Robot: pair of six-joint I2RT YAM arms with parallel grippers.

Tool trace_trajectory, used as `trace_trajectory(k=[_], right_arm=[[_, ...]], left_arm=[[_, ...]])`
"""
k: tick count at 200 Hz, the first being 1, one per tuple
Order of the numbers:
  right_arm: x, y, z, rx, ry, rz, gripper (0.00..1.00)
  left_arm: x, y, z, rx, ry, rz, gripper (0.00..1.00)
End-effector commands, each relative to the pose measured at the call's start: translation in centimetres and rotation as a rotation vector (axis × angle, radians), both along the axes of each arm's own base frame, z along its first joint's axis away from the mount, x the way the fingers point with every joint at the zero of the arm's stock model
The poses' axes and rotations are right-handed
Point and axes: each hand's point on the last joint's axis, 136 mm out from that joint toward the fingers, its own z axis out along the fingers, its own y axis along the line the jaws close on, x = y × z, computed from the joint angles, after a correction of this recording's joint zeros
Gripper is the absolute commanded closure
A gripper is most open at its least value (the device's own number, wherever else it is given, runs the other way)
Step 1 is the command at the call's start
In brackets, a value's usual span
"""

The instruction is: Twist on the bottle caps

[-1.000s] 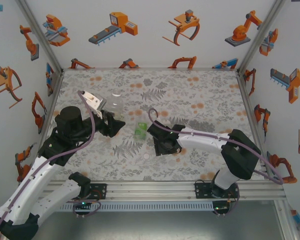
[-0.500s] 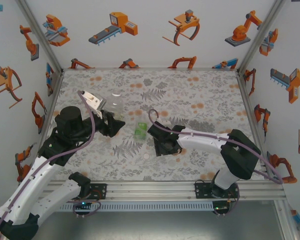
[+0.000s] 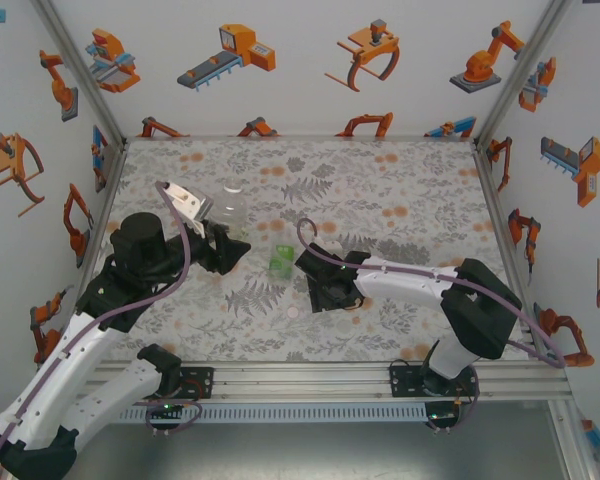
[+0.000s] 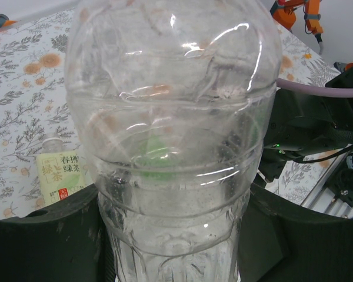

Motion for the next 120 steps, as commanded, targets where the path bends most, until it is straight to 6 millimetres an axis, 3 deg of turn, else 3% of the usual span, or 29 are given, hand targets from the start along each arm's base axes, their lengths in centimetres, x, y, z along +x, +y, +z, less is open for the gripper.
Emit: trace_trajectory(k=[1,120], right_arm=[[0.35,-0.18,0.57,0.002,-0.029,-0.001,0.48],[0.59,0.26,1.13,0.016,-0.039,0.009,0.51]], left_arm=[[-0.13,0.1,1.43,-0.031,-0.036,0.003,0.99],[-0.08,0.12,1.15,-0.028,-0.029,0.007,0.99]])
